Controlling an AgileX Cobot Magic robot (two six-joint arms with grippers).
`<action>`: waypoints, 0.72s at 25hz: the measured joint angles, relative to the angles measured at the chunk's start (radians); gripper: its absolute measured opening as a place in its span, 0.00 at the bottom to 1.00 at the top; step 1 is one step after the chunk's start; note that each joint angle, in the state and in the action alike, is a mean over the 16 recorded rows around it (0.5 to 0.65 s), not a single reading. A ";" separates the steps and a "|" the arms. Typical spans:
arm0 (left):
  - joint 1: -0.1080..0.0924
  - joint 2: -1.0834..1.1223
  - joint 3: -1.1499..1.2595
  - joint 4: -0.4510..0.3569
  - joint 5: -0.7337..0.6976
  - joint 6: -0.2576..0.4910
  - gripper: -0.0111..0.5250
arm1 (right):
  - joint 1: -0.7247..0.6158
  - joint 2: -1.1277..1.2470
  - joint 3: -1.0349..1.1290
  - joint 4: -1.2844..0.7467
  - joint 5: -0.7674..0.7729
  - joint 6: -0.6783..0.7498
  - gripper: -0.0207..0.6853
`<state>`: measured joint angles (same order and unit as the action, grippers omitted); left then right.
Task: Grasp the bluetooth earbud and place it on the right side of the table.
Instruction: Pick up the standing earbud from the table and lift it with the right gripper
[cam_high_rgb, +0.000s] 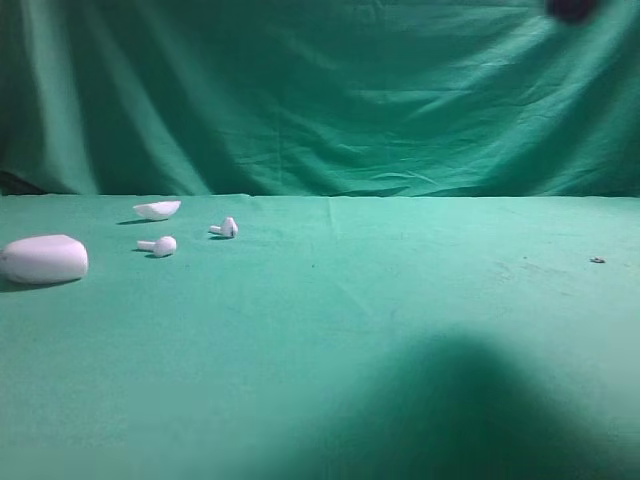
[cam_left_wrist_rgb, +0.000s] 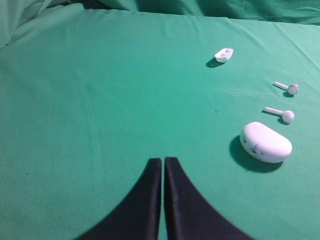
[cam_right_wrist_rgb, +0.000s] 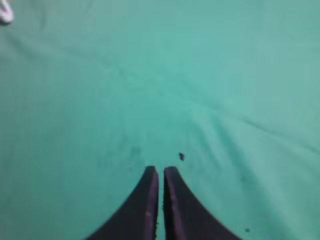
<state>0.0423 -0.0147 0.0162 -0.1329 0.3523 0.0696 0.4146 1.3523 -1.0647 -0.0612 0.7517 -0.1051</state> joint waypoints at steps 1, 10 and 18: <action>0.000 0.000 0.000 0.000 0.000 0.000 0.02 | 0.028 0.070 -0.057 0.000 0.025 -0.007 0.03; 0.000 0.000 0.000 0.000 0.000 0.000 0.02 | 0.230 0.584 -0.552 0.002 0.140 -0.024 0.04; 0.000 0.000 0.000 0.000 0.000 0.000 0.02 | 0.292 0.846 -0.835 0.008 0.137 -0.032 0.26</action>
<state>0.0423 -0.0147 0.0162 -0.1329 0.3523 0.0696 0.7068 2.1982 -1.9000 -0.0530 0.8891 -0.1374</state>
